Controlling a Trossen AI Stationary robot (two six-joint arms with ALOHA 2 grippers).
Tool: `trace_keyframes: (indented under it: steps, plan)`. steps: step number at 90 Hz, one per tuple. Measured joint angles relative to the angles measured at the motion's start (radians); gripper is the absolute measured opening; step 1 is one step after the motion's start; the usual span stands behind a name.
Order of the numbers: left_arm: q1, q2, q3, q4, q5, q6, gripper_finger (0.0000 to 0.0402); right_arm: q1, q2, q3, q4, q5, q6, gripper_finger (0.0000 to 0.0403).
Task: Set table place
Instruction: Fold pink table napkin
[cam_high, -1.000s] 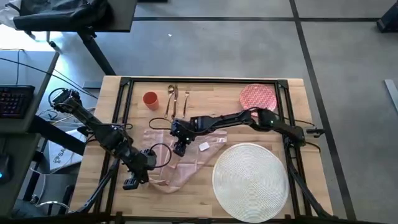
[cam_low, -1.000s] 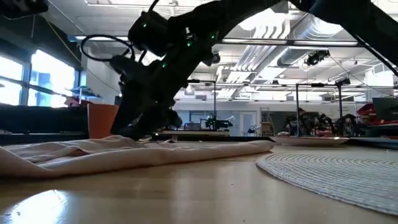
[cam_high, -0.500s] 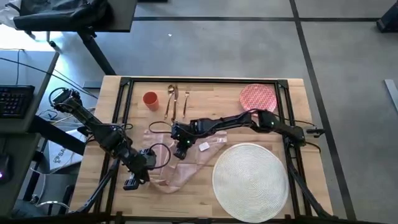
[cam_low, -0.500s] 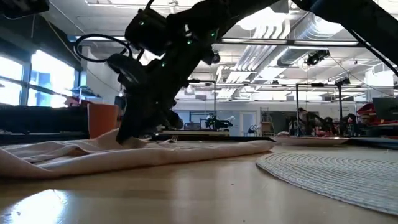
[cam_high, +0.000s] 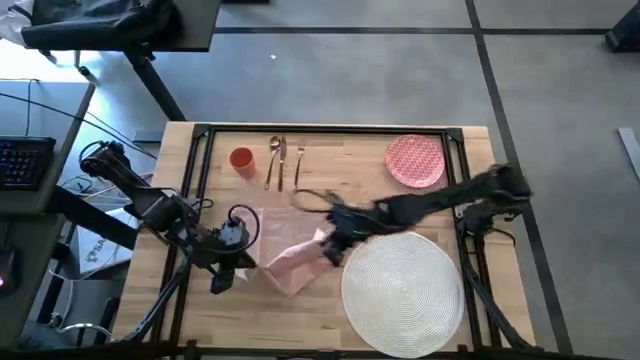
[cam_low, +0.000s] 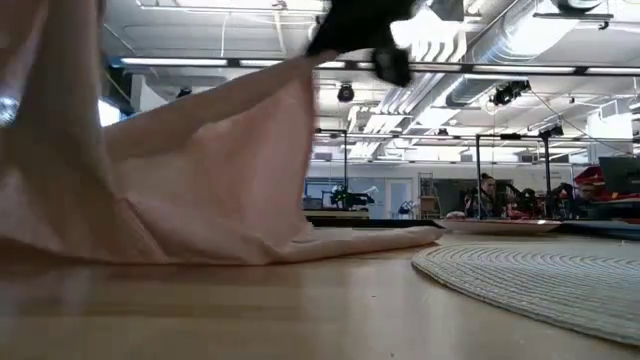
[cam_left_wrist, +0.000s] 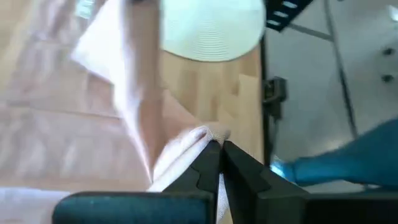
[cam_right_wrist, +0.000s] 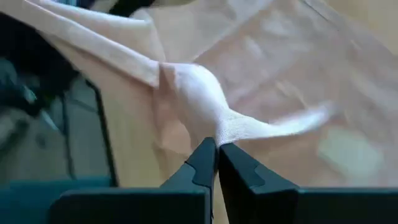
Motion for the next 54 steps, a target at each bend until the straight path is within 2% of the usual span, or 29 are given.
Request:
trace_keyframes:
  steps: [10,17,22,31,39,48,54]
  plan:
    - [0.001,0.010,0.000,0.000,-0.013,0.029,0.0000,0.088,-0.175,-0.201,0.278,0.139,0.098,0.0000]
    - [0.008,0.011,0.000,0.001,-0.034,0.040,0.0000,0.142,-0.274,-0.284,0.438,0.262,0.080,0.0000]
    - [0.016,0.011,0.003,-0.001,-0.085,0.040,0.0000,0.173,-0.340,-0.318,0.492,0.364,0.034,0.0000]
    - [0.039,0.011,0.032,-0.004,-0.242,0.084,0.0000,0.196,-0.450,-0.331,0.511,0.523,-0.065,0.0000]
    - [0.087,0.010,0.074,0.003,-0.414,0.184,0.0000,0.172,-0.532,-0.331,0.505,0.637,-0.165,0.0000]
    - [0.183,0.010,0.129,0.007,-0.581,0.389,0.0000,0.106,-0.615,-0.332,0.500,0.742,-0.256,0.0000]
    - [0.276,0.010,0.164,0.035,-0.648,0.584,0.0000,0.043,-0.667,-0.332,0.500,0.804,-0.315,0.0000]
